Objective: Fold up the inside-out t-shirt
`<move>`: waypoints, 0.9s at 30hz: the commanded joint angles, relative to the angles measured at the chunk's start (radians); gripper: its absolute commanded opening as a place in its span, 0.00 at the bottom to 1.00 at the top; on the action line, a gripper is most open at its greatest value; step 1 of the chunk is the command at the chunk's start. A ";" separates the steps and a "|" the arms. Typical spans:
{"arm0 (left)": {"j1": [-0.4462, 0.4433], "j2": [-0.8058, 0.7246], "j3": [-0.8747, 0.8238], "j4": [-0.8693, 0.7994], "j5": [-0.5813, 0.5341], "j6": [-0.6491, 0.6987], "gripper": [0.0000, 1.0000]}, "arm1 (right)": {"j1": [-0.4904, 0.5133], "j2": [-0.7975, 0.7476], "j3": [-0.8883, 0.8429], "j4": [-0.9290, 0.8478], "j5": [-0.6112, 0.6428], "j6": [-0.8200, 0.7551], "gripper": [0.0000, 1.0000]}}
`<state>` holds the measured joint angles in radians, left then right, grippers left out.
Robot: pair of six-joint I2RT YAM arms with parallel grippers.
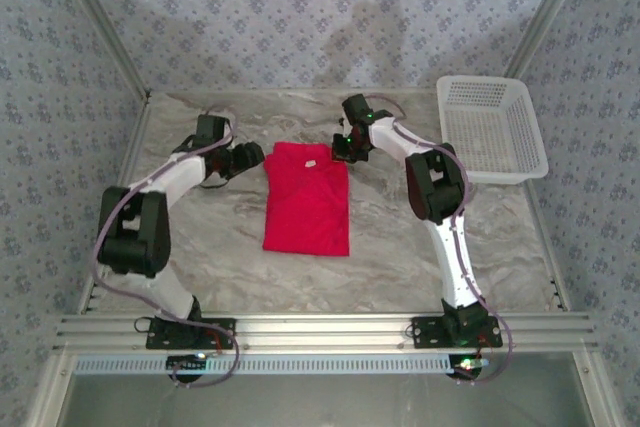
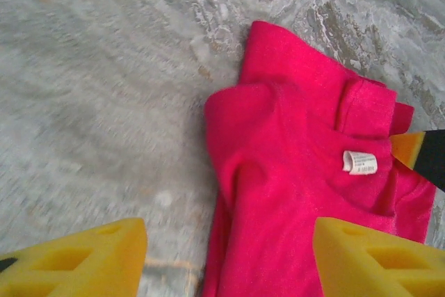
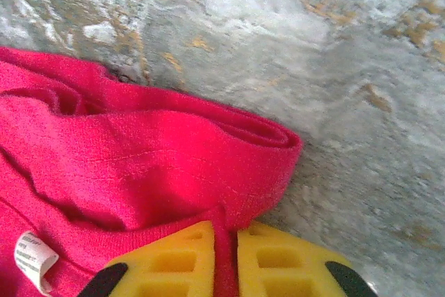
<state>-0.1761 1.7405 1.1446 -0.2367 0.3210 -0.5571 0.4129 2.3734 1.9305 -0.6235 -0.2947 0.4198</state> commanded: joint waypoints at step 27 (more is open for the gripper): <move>-0.050 0.500 0.325 0.166 0.269 -0.132 0.08 | -0.038 0.097 0.067 -0.040 -0.089 -0.030 0.04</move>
<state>-0.2169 2.2158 1.4712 -0.0513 0.5686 -0.6849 0.3874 2.4184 1.9835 -0.6243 -0.4000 0.4091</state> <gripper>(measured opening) 0.124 0.118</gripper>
